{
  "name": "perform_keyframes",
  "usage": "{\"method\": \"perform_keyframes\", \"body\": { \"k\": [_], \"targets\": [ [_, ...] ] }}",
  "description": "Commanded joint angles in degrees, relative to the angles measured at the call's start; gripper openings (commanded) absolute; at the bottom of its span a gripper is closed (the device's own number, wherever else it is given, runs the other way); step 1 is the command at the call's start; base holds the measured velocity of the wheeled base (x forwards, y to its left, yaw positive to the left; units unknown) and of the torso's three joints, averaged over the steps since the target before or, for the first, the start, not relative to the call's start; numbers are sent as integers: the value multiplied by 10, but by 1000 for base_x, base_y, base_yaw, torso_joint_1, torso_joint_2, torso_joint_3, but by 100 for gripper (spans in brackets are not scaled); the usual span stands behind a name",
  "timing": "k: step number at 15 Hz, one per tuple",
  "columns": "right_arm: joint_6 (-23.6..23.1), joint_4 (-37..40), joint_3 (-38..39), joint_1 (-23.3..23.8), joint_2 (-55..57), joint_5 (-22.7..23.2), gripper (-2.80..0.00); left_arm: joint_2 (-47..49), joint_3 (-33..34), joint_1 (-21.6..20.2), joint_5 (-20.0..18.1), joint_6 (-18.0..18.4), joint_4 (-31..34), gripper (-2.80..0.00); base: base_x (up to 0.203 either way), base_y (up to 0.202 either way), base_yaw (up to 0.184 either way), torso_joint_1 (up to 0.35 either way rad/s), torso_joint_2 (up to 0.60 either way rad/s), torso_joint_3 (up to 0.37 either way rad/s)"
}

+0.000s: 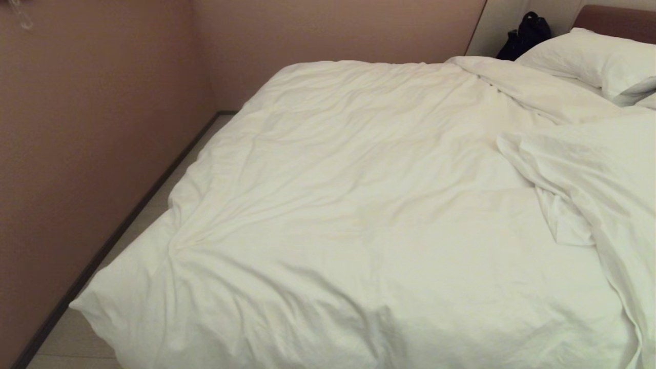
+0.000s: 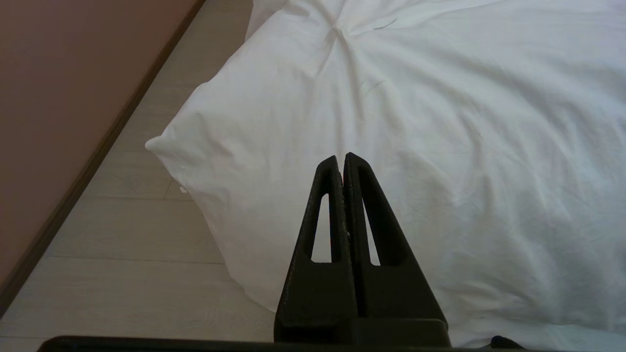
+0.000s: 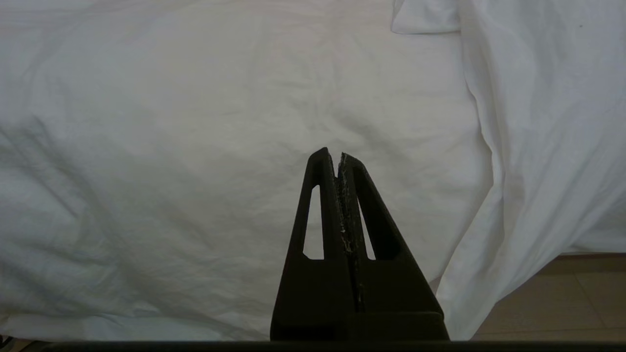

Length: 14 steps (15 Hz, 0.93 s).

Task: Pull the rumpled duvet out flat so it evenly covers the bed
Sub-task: Hold the folded corner of the quilt

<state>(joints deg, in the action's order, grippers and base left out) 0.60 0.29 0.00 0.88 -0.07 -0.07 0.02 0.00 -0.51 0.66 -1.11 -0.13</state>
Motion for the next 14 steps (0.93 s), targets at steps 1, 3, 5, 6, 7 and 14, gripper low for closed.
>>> {"method": "perform_keyframes", "body": {
  "k": [1,3,5,6,7,14],
  "targets": [
    [0,0,0,0,1,1,-280,0,0,0,0,-1,0,-280,0,0,0,0,0,0],
    [0,0,0,0,1,1,-280,0,0,0,0,-1,0,-280,0,0,0,0,0,0],
    [0,0,0,0,1,0,-280,0,0,0,0,-1,0,-280,0,0,0,0,0,0],
    [0,1,0,0,1,1,-280,0,0,0,0,-1,0,-280,0,0,0,0,0,0],
    [0,0,0,0,1,1,-280,0,0,0,0,-1,0,-280,0,0,0,0,0,0],
    [0,0,0,0,1,1,-280,0,0,0,0,1,0,-280,0,0,0,0,0,0]
  ]
}}
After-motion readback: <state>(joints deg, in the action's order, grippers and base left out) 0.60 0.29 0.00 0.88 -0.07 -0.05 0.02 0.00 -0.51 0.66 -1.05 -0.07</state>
